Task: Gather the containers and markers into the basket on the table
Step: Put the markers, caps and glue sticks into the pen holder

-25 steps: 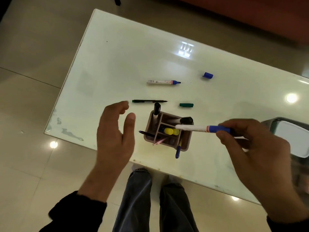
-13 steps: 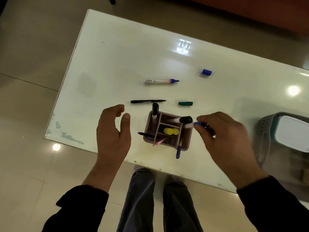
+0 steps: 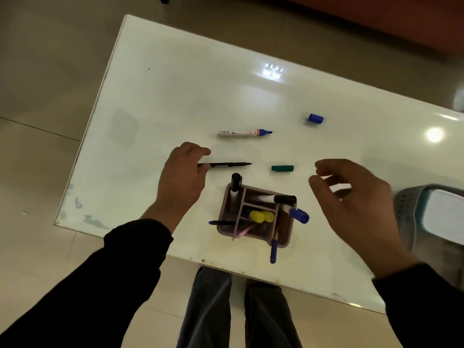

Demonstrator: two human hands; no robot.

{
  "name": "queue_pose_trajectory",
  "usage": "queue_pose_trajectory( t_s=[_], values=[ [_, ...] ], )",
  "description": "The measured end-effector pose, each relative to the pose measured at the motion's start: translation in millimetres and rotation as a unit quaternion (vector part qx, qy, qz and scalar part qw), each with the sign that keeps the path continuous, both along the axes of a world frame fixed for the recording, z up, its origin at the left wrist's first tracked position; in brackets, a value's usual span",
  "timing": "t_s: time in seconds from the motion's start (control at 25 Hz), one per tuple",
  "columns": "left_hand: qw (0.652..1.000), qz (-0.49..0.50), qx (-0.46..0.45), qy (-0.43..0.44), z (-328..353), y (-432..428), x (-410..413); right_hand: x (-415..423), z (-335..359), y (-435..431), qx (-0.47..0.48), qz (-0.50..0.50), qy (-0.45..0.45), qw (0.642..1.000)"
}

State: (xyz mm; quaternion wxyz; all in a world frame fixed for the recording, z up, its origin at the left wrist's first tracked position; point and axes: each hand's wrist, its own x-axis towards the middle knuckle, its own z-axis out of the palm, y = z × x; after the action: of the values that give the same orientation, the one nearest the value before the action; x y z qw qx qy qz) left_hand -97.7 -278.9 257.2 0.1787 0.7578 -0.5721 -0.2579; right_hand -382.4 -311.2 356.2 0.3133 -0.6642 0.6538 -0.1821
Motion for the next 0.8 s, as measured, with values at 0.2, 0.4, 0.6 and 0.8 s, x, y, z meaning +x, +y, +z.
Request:
queue_pose_trajectory(
  t_s=[0.2, 0.4, 0.6, 0.8],
  values=[
    [0.995, -0.076, 0.019, -0.056, -16.0, -18.8, 3.7, 7.9, -73.1, -44.2, 0.074, 0.132, 0.145, 0.978],
    [0.997, -0.053, -0.011, -0.055, -12.9, -10.9, 5.0, 12.9, -101.6, -57.6, 0.056, 0.238, 0.227, 0.943],
    [0.994, -0.002, -0.103, -0.027, 29.6, -1.5, 2.5, 12.8, -67.1, -50.0, 0.094, 0.093, -0.018, 0.991],
    [0.985, -0.029, -0.171, -0.020, 75.8, 6.2, -10.9, 14.4, 2.1, -25.8, 0.080, 0.049, -0.179, 0.979]
  ],
)
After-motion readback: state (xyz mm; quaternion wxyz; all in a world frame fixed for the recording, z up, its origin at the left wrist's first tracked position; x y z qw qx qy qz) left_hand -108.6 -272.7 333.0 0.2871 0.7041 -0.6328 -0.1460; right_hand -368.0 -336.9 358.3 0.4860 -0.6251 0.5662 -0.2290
